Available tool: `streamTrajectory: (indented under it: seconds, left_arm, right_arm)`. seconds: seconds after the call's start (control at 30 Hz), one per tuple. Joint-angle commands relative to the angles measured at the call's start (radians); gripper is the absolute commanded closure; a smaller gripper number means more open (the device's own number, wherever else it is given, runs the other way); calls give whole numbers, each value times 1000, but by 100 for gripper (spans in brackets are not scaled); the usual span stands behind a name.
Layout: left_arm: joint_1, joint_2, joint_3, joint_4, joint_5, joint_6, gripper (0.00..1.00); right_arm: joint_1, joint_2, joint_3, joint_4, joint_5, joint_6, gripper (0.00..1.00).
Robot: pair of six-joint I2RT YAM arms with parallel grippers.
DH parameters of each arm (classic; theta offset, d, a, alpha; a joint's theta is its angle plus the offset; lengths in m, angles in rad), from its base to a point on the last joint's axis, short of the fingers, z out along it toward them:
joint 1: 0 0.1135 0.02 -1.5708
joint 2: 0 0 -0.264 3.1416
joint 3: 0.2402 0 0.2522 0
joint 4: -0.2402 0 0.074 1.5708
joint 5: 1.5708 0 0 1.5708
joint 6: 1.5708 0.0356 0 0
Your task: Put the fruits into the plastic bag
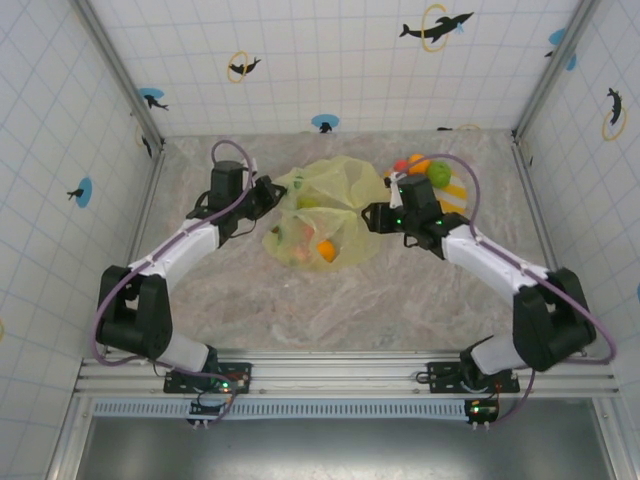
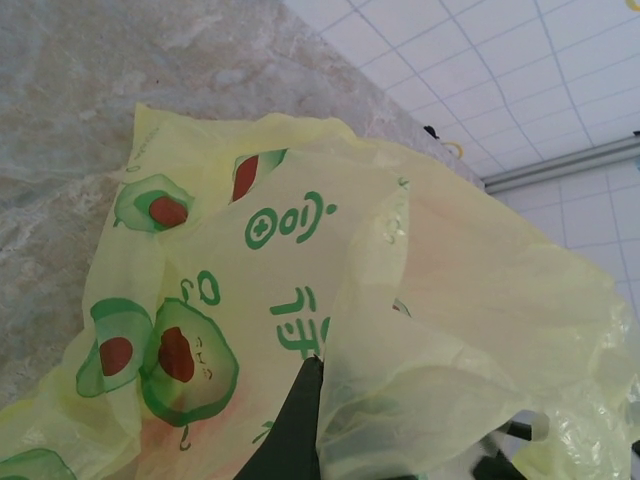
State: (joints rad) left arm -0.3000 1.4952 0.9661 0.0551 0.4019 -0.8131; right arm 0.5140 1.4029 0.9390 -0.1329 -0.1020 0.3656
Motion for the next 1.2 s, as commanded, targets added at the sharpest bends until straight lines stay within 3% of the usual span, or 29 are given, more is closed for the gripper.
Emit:
streamTrajectory:
  seconds: [0.0, 0.23, 0.5, 0.77, 1.17]
  left_arm:
    - [-1, 17, -29, 39, 39, -14, 100]
    - [-1, 4, -48, 53, 57, -24, 100]
    - [-1, -12, -56, 63, 65, -32, 100]
    - [-1, -20, -59, 61, 65, -32, 100]
    - [-1, -16, -56, 54, 68, -32, 100]
  right_arm:
    - [-21, -118, -42, -60, 1, -47, 28]
    - [-135, -217, -83, -55, 69, -65, 22]
    - [-324, 23, 6, 4, 173, -77, 13]
    - [-335, 365, 238, -14, 144, -79, 6]
    - [-330, 622, 488, -63, 173, -88, 6]
